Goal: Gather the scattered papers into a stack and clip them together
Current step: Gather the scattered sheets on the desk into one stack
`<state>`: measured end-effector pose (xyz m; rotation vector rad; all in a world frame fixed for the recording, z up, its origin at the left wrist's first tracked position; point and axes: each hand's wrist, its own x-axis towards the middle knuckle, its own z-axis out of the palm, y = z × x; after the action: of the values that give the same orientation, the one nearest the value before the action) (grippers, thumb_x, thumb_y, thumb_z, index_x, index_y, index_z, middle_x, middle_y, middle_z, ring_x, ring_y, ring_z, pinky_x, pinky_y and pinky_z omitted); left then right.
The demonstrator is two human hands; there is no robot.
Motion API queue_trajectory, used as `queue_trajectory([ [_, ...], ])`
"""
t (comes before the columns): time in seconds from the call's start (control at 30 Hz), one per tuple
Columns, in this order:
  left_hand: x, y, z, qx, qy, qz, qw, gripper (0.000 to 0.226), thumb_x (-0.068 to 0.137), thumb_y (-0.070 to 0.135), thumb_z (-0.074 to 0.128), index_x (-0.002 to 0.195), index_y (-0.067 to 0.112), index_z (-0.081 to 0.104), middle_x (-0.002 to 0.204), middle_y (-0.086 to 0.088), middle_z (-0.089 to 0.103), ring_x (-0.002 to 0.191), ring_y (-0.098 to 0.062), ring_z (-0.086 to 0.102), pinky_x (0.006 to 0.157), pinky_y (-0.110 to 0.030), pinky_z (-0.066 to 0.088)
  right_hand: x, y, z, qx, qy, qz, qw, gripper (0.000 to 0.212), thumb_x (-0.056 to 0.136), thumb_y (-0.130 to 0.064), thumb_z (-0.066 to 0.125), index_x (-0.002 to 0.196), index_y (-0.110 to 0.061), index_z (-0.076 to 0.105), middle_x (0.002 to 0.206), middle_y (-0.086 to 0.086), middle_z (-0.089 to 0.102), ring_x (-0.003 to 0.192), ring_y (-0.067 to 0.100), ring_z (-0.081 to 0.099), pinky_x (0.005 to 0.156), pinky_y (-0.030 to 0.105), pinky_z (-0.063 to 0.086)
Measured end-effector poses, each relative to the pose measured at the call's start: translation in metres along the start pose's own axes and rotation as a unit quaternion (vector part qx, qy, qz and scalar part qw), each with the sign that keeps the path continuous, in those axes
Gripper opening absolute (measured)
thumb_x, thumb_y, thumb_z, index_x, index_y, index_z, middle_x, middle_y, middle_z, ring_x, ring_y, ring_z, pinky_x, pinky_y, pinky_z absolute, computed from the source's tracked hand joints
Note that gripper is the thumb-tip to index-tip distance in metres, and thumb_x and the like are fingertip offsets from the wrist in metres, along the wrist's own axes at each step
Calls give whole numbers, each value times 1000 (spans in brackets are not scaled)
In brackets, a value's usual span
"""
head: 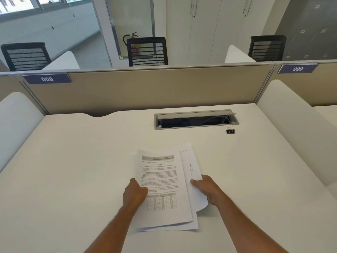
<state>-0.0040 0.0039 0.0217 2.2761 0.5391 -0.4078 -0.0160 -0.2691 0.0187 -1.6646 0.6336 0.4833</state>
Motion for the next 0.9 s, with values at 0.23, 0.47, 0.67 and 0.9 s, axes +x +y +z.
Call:
queue_trajectory([
  [0.23,-4,11,7,180,13,21,983,46,90,35,62,122,5,49,128,-15,49,124,-34,47,99,-42,44,-1,5,14,36,-16,-36,999,45,88,-44,71,124,-19,62,117,0,71,105,20,68,90,37,56],
  [0.47,1,12,8,143,-39,62,987,38,84,37,61,108,9,65,114,-11,66,104,-29,64,86,-35,55,-2,8,28,99,-59,-33,993,35,91,-17,71,125,-13,66,111,2,77,101,22,74,95,44,57],
  [0.67,5,8,3,68,-24,56,996,59,85,41,67,132,9,53,128,-9,60,114,-31,61,89,-34,50,-3,4,18,167,-85,-6,982,36,89,1,68,124,-6,65,111,13,76,100,34,73,86,50,60],
  [0.9,10,5,-19,-333,-296,-39,894,32,94,7,65,126,6,64,120,-15,73,108,-37,71,98,-56,53,-7,-4,13,207,-143,8,968,30,92,-9,67,122,-2,66,116,19,73,106,40,71,92,56,56],
])
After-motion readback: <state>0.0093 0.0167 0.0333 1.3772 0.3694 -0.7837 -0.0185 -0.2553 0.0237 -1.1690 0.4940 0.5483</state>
